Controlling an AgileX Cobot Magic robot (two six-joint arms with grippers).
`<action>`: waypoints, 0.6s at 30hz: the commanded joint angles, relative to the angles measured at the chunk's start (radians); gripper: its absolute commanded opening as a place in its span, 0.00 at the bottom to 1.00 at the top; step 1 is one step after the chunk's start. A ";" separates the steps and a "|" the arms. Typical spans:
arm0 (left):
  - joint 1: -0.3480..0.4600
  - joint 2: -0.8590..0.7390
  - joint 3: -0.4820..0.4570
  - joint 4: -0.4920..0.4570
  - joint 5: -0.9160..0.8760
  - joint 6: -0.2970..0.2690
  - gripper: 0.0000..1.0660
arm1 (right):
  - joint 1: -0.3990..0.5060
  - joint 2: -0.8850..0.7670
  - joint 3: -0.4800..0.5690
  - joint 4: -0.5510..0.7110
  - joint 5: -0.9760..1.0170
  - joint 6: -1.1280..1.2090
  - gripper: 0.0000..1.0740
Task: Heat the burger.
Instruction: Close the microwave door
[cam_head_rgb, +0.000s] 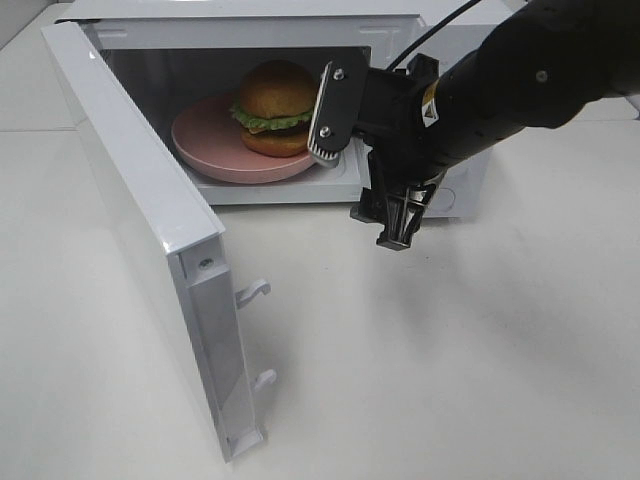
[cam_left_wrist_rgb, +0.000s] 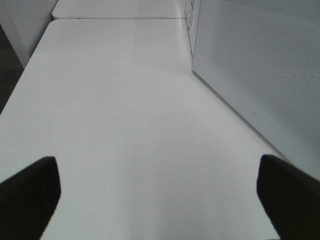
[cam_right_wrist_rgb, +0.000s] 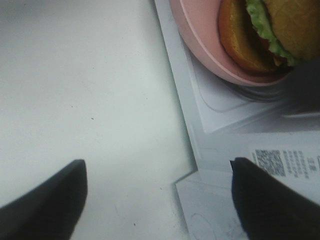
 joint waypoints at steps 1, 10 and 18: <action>0.002 -0.012 -0.001 -0.001 -0.018 -0.001 0.94 | -0.003 -0.056 0.010 -0.002 0.068 0.204 0.71; 0.002 -0.012 -0.001 -0.001 -0.018 -0.001 0.94 | -0.003 -0.173 0.011 0.001 0.348 0.498 0.71; 0.002 -0.012 -0.001 -0.001 -0.018 -0.001 0.94 | -0.003 -0.257 0.011 0.024 0.553 0.591 0.71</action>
